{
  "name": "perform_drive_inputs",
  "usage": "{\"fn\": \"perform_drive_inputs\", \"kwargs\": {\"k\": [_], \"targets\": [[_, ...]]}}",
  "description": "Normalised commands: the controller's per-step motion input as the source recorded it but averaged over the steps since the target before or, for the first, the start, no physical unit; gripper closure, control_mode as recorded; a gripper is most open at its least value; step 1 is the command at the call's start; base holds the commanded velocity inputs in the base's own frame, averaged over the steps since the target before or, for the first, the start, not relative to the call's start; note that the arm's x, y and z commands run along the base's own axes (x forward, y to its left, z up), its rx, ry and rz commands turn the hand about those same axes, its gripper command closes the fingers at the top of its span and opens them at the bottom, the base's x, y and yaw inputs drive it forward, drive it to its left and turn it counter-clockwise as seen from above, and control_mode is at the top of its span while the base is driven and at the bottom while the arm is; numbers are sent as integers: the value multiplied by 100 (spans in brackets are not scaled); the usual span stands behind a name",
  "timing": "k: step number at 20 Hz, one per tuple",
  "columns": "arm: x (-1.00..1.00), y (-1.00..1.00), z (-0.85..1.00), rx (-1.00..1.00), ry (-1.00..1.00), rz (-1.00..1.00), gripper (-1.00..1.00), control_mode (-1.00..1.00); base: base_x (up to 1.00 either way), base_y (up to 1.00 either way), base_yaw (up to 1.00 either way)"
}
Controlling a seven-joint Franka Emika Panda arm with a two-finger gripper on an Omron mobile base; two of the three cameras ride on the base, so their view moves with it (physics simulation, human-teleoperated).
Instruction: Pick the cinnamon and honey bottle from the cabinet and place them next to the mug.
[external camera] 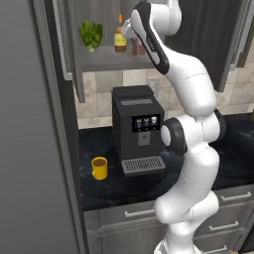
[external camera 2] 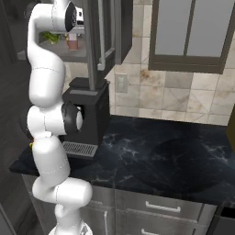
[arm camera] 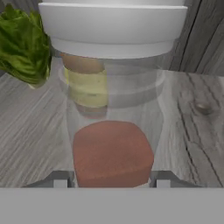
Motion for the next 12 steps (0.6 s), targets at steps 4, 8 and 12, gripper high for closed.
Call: {"fn": "perform_drive_inputs", "kwargs": {"k": [4, 8, 12], "targets": [[-99, 0, -32, 0, -2, 0, 100, -100, 0, 0, 0], [-100, -2, -47, 0, -5, 0, 100, -100, 0, 0, 0], [-100, -3, -19, 0, -12, 0, 100, -100, 0, 0, 0]]}}
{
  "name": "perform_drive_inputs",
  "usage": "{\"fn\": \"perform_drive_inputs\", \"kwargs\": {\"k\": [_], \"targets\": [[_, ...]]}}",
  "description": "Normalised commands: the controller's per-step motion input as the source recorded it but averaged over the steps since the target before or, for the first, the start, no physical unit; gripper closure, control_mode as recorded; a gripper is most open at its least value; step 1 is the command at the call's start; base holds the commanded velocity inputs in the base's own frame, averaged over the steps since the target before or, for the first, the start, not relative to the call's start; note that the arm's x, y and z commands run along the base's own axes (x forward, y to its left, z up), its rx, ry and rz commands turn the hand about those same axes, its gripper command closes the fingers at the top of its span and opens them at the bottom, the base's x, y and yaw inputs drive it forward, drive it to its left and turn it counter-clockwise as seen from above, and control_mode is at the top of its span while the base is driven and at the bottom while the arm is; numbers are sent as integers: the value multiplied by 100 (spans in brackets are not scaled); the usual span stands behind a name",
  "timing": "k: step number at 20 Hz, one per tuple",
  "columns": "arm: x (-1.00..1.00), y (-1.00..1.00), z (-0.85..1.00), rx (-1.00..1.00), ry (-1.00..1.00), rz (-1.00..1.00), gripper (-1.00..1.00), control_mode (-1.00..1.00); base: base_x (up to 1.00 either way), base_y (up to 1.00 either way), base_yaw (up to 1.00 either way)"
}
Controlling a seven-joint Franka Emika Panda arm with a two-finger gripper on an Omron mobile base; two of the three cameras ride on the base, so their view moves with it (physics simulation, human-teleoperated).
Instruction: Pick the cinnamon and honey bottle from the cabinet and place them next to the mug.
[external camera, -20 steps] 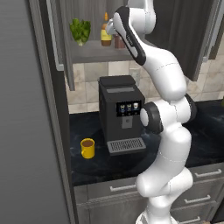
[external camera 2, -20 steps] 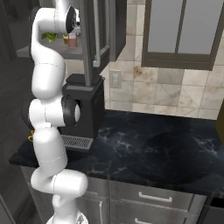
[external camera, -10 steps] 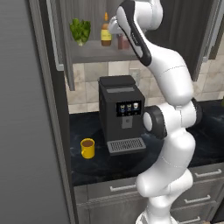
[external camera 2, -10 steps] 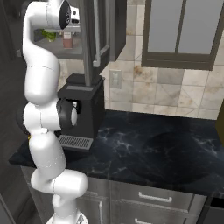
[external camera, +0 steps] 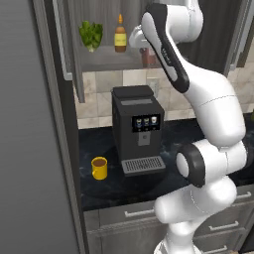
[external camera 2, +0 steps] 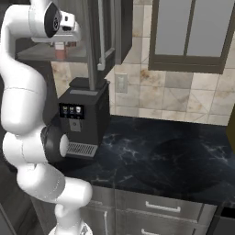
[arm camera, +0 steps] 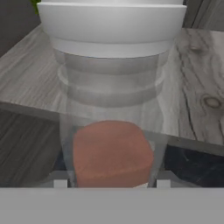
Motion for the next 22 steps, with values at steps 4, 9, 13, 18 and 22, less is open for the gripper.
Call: {"fn": "perform_drive_inputs", "kwargs": {"k": [4, 9, 13, 18, 22], "targets": [[-100, -1, -20, 0, -17, 2, 100, -100, 0, 0, 0], [-98, 0, -39, 1, -14, 19, 100, -100, 0, 0, 0], [-79, 0, -41, 4, -1, 44, 100, -100, 0, 0, 0], [-54, 0, -52, 10, 0, 60, 100, -100, 0, 0, 0], [-31, 0, -40, 9, -3, 51, 100, -100, 0, 0, 0]]}}
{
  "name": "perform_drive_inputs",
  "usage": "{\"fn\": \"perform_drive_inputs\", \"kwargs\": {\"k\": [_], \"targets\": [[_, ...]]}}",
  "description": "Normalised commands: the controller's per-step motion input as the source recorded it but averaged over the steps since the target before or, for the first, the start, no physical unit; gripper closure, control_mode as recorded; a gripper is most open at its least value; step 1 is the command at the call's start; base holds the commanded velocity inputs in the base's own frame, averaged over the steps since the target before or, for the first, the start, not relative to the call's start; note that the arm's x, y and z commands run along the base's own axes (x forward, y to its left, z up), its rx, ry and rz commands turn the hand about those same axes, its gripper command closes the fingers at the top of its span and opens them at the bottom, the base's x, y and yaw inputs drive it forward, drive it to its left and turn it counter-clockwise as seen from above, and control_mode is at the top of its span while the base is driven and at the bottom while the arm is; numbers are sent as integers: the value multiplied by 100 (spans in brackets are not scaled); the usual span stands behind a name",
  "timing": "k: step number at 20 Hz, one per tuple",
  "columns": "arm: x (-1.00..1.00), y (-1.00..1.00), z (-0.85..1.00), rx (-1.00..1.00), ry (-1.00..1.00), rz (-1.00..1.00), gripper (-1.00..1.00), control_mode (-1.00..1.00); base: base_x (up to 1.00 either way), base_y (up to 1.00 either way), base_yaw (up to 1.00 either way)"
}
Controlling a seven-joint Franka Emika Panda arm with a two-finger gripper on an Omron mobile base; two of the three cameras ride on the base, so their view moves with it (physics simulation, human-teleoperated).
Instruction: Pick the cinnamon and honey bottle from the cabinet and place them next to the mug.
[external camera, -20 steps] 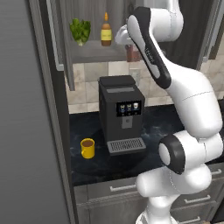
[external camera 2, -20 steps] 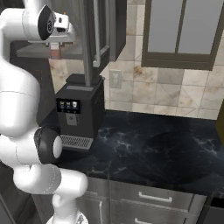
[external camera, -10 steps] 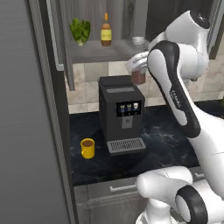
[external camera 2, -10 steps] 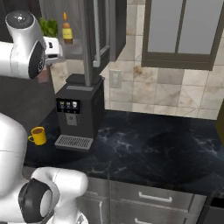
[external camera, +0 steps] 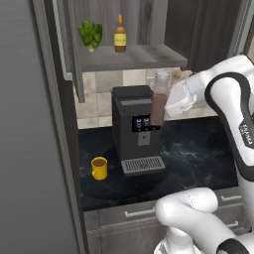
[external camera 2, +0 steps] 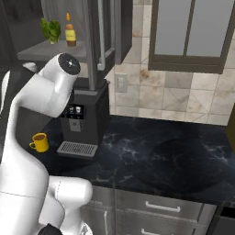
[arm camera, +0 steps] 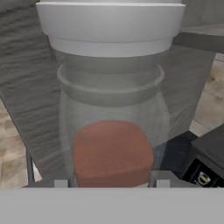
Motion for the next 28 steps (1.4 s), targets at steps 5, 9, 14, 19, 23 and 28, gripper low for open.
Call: {"fn": "perform_drive_inputs", "kwargs": {"k": [5, 9, 14, 19, 23, 28], "targets": [[-10, 7, -76, 1, 0, 14, 100, -100, 0, 0, 0], [-23, 25, -74, 0, 0, 3, 100, -100, 0, 0, 0], [-3, 4, -89, 0, 0, 1, 100, -100, 0, 0, 0], [2, 0, -70, 0, 1, 0, 100, -100, 0, 0, 0], [14, 1, -16, -3, 6, 0, 100, -100, 0, 0, 0], [4, 21, -6, -5, 6, 0, 100, -100, 0, 0, 0]]}}
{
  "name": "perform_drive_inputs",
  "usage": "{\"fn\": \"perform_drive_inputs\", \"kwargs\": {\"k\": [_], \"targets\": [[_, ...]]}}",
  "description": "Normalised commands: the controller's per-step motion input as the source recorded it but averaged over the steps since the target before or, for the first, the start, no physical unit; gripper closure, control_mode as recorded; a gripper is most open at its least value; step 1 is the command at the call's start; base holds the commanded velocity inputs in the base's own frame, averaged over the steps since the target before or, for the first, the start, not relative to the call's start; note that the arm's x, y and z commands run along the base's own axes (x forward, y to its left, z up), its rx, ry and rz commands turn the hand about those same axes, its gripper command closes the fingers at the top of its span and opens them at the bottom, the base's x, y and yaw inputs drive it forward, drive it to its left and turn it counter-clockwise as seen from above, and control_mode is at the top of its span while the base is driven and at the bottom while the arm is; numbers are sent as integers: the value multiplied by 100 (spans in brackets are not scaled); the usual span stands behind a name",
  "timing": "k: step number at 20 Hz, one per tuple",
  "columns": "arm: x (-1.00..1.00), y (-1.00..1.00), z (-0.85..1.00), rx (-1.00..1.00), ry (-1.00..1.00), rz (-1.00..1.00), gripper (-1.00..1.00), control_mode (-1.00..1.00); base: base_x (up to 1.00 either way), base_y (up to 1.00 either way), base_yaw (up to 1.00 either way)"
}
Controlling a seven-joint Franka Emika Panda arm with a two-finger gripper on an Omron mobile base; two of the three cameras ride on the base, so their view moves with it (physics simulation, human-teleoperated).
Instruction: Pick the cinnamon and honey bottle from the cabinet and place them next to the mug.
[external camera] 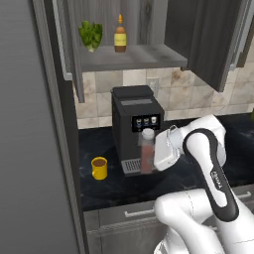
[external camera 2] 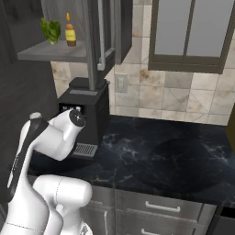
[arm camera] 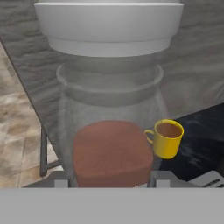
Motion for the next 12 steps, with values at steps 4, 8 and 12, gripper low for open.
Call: {"fn": "perform_drive_inputs", "kwargs": {"k": [4, 8, 12], "targets": [[2, 29, -9, -4, 8, 0, 100, -100, 0, 0, 0], [4, 17, -34, -1, 0, 0, 100, -100, 0, 0, 0], [22, 3, -51, 0, 0, 0, 100, -100, 0, 0, 0]]}}
